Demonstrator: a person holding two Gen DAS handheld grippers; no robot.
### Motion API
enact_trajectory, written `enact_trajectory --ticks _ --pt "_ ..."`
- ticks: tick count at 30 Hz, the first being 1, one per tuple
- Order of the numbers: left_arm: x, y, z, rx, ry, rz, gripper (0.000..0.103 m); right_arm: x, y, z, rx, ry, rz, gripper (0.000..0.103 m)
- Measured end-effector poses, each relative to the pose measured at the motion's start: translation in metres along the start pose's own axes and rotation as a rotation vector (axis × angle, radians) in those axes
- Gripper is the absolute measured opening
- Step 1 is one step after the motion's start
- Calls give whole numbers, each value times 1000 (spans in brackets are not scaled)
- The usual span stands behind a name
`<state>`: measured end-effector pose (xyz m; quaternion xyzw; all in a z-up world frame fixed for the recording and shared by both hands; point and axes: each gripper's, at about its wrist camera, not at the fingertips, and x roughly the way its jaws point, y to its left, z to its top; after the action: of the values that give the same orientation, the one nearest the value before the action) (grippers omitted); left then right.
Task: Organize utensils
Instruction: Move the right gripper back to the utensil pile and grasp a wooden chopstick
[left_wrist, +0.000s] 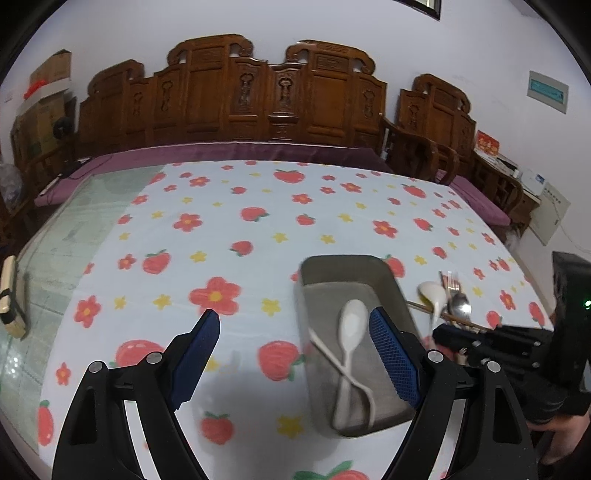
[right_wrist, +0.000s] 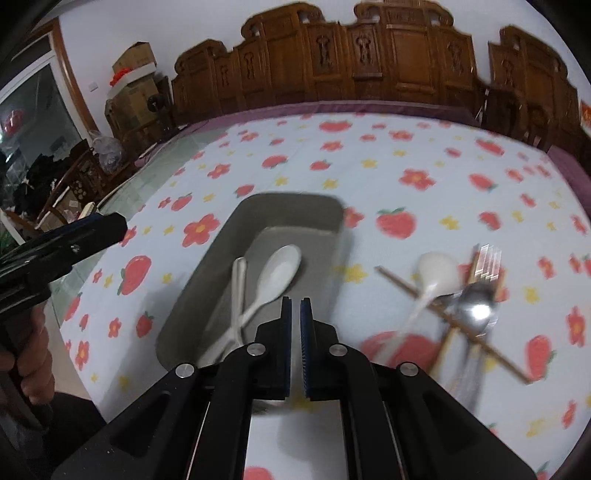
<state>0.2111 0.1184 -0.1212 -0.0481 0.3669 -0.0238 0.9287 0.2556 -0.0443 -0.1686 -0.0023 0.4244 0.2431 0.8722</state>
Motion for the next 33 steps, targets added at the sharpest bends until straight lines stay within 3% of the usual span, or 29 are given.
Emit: enact_trajectory --ticks 3,6,12,14,18,25,33 --pt "3 -14 0 14 2 -29 80 -21 -17 -3 -35 -34 -35 7" --pt "7 -32 -1 33 7 -67 80 -43 -40 -9 -64 -62 -81 17" --pt "17 -75 -7 101 26 -125 78 -65 -82 -18 -77 -80 -158 22" --pt "22 -88 -11 121 40 -138 70 -68 -94 -22 -79 -85 -184 26" --pt "29 -111 -19 162 57 -168 64 -66 -116 -36 -76 -89 -217 34" --pt "36 -131 -33 196 81 -195 55 -43 -142 -59 10 -57 -178 35" --pt "46 -147 -39 221 97 -193 52 -30 -132 -69 -38 -37 -172 35"
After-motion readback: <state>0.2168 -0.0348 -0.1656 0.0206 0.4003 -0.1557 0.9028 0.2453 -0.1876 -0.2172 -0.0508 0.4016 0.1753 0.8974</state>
